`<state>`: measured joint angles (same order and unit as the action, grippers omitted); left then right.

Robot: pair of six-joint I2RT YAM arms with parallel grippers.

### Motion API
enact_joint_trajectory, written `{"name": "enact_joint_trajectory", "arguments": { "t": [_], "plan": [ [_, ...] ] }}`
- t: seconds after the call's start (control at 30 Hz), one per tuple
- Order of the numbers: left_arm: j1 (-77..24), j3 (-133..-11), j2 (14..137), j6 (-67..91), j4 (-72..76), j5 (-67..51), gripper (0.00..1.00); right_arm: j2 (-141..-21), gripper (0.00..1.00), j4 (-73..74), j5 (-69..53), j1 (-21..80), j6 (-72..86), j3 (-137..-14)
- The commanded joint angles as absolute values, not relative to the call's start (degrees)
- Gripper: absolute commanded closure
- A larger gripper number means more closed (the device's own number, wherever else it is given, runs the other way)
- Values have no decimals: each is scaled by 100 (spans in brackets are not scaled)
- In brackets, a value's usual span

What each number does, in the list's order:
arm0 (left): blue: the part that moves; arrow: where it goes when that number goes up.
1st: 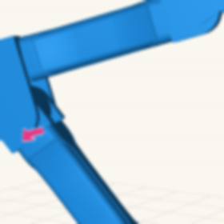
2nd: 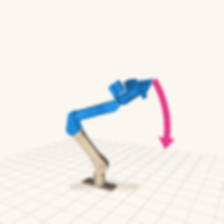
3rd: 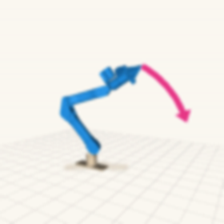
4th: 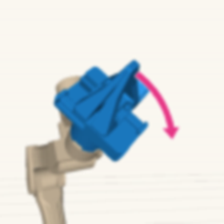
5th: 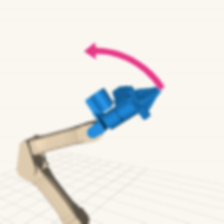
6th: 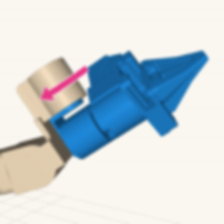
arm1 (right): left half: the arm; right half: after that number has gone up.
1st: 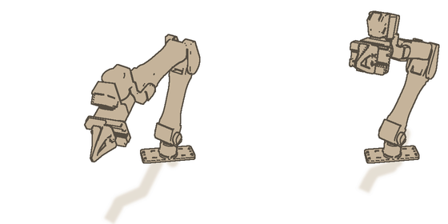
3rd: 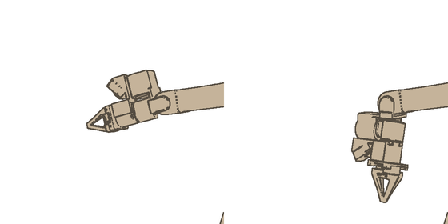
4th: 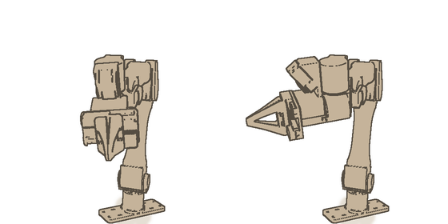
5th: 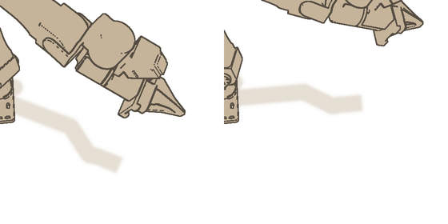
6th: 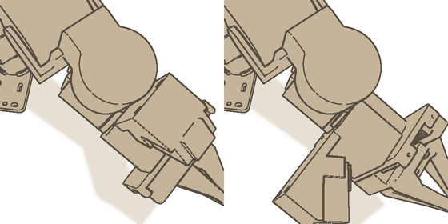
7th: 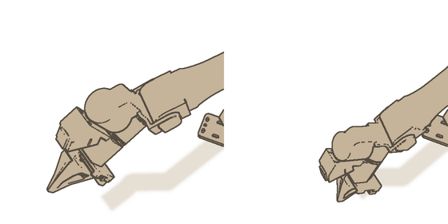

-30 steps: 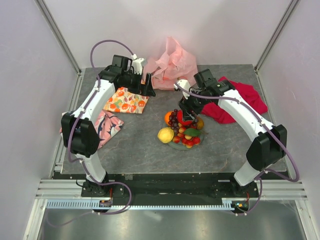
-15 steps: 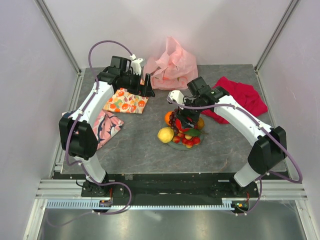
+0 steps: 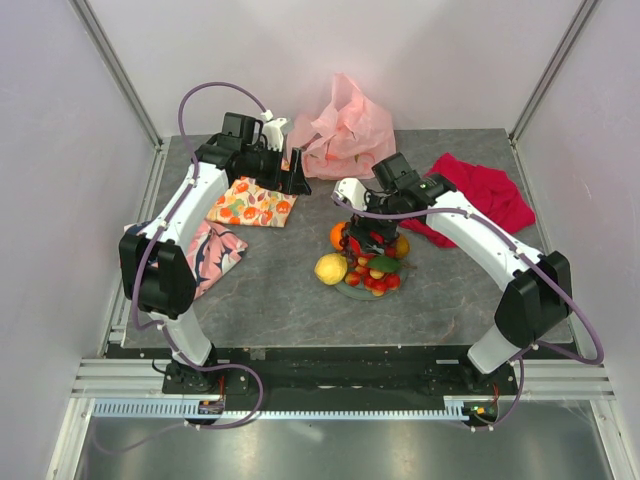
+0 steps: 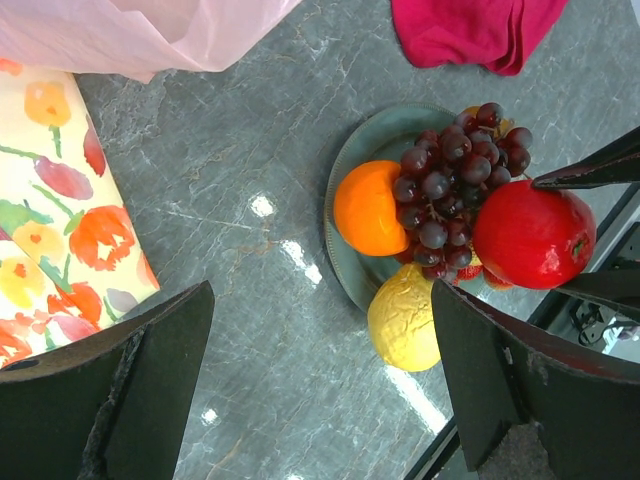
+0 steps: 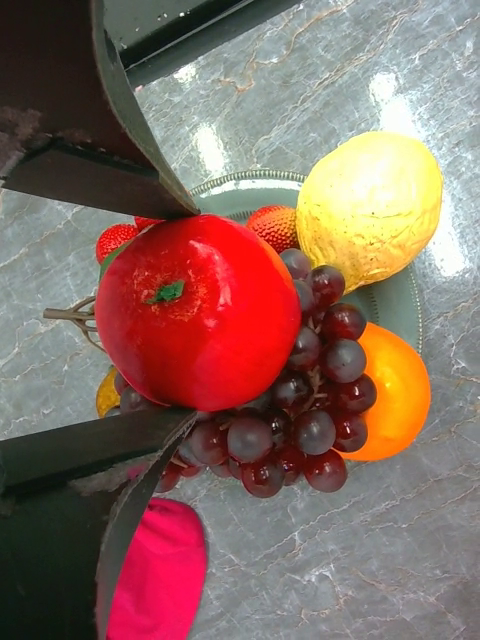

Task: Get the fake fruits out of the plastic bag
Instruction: Place the fake fruit on the plate.

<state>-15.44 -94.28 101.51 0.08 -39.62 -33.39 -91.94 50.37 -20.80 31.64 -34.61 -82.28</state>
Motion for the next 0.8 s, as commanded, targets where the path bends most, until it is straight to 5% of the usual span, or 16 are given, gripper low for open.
{"name": "enact_joint_trajectory", "arguments": {
  "t": [0.0, 0.03, 0.07, 0.77],
  "plan": [
    [-1512, -9387, 10125, 114, -3762, -3551, 4, -9167, 17, 4931, -2083, 3217, -3498, -8191],
    [-1512, -9387, 10125, 114, -3762, -3568, 4, -9167, 3, 4939, -2083, 3208, -3489, -8200],
    [-1512, -9387, 10134, 114, -3762, -3568, 4, -9176, 2, 4948, -2083, 3217, -3463, -8209],
    [-1512, -9650, 9976, 123, -3744, -3534, 1, -8614, 2, 4705, -1892, 2963, -2290, -9236]
  ]
}}
